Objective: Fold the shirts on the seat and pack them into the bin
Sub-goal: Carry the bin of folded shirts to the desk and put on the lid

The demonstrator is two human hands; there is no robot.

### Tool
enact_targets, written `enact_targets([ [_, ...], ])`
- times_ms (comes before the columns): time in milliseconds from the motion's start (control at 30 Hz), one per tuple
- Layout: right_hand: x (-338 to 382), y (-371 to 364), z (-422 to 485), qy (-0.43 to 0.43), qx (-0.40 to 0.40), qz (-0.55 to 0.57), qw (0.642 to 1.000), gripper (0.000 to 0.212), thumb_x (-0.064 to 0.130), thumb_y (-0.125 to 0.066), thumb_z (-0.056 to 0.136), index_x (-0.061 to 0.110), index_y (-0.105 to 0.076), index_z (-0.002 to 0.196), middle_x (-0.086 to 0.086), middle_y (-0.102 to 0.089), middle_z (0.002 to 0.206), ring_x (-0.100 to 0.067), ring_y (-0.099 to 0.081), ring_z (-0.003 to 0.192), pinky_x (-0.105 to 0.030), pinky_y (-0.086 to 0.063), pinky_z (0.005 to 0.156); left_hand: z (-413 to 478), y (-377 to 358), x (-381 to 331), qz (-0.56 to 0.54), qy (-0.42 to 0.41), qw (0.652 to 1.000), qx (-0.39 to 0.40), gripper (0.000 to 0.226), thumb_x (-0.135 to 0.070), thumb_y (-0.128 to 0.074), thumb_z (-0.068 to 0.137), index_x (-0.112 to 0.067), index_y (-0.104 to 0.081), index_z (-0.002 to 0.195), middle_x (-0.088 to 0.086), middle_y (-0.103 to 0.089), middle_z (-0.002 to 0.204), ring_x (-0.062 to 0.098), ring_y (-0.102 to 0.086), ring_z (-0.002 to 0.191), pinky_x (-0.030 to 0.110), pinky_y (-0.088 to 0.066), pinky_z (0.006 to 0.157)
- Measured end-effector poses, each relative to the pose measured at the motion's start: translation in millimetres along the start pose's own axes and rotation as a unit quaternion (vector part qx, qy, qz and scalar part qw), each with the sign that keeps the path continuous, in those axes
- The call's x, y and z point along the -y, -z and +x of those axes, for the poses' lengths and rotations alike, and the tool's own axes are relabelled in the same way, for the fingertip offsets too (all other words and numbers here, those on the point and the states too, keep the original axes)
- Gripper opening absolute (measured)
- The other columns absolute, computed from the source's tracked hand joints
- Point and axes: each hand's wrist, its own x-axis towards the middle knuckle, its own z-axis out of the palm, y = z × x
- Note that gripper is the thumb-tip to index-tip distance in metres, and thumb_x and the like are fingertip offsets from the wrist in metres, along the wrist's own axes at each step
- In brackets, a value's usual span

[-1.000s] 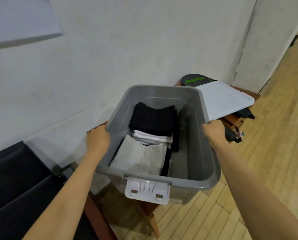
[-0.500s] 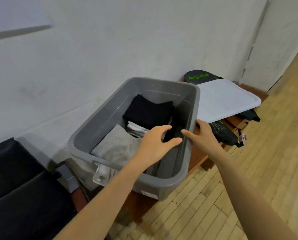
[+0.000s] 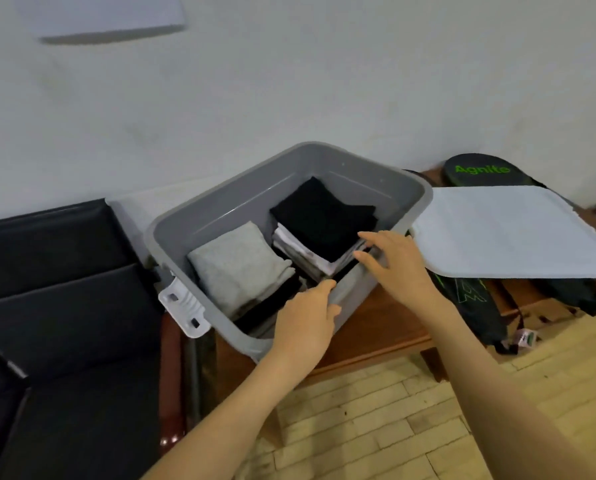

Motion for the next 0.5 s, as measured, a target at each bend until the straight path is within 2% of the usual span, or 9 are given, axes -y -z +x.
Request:
enact_targets([
  [67, -7, 1, -1, 0.012, 0.004, 0.001, 1.000, 0.048, 0.051, -0.048, 0.092, 0.028, -0.051, 0.135, 0.006, -0.062, 0.113, -0.016, -0.051, 0.116, -0.051, -0.031, 0.107, -6, -6, -2, 0.021, 0.007, 0.999, -0.035, 0.048, -0.032, -0.041, 0.102, -0.026, -0.028, 0.148, 0.000, -0.062, 0.120, 0.019, -0.060, 0.101, 0.034, -0.050, 0.077],
  [167, -10, 2, -1, 0.024, -0.009, 0.009, 1.000, 0.049, 0.050, -0.049, 0.092, 0.031, -0.046, 0.138, 0.010, -0.062, 0.108, -0.010, -0.050, 0.116, -0.047, -0.026, 0.110, -6, -10, 3, 0.080, -0.026, 0.993, -0.085, 0.047, -0.036, -0.036, 0.102, -0.030, -0.026, 0.147, -0.004, -0.062, 0.116, 0.016, -0.061, 0.096, 0.032, -0.049, 0.073],
  [267, -7, 2, -5, 0.022, -0.025, 0.036, 0.999, 0.046, 0.045, -0.054, 0.092, 0.030, -0.048, 0.135, 0.012, -0.061, 0.105, -0.007, -0.049, 0.115, -0.045, -0.021, 0.111, -5, -8, 10, 0.097, -0.073, 0.985, -0.118, 0.041, -0.032, -0.042, 0.101, -0.029, -0.042, 0.141, -0.008, -0.066, 0.111, 0.012, -0.063, 0.087, 0.027, -0.046, 0.064],
  [367, 0, -5, -3, 0.031, -0.031, 0.026, 0.999, 0.042, 0.044, -0.057, 0.091, 0.027, -0.051, 0.129, 0.011, -0.062, 0.103, -0.009, -0.048, 0.117, -0.049, -0.015, 0.114, -1, 1, 28, 0.115, -0.129, 0.968, -0.179, 0.033, -0.028, -0.053, 0.092, -0.026, -0.062, 0.124, -0.009, -0.072, 0.093, 0.009, -0.065, 0.070, 0.025, -0.048, 0.051],
  [433, 5, -12, -1, 0.037, -0.036, 0.022, 0.998, 0.041, 0.045, -0.058, 0.090, 0.025, -0.051, 0.126, 0.010, -0.064, 0.100, -0.011, -0.051, 0.114, -0.050, -0.015, 0.114, 7, 13, 47, 0.101, -0.117, 0.974, -0.167, 0.031, -0.031, -0.055, 0.091, -0.030, -0.064, 0.121, -0.009, -0.073, 0.089, 0.010, -0.064, 0.065, 0.030, -0.053, 0.054],
  [500, 11, -22, -1, 0.048, -0.044, 0.017, 0.998, 0.043, 0.045, -0.061, 0.089, 0.023, -0.051, 0.125, 0.010, -0.065, 0.097, -0.013, -0.053, 0.113, -0.051, -0.017, 0.114, 14, 30, 66, 0.051, -0.080, 0.987, -0.131, 0.028, -0.033, -0.063, 0.089, -0.032, -0.066, 0.117, -0.013, -0.072, 0.096, 0.006, -0.066, 0.077, 0.030, -0.056, 0.069],
])
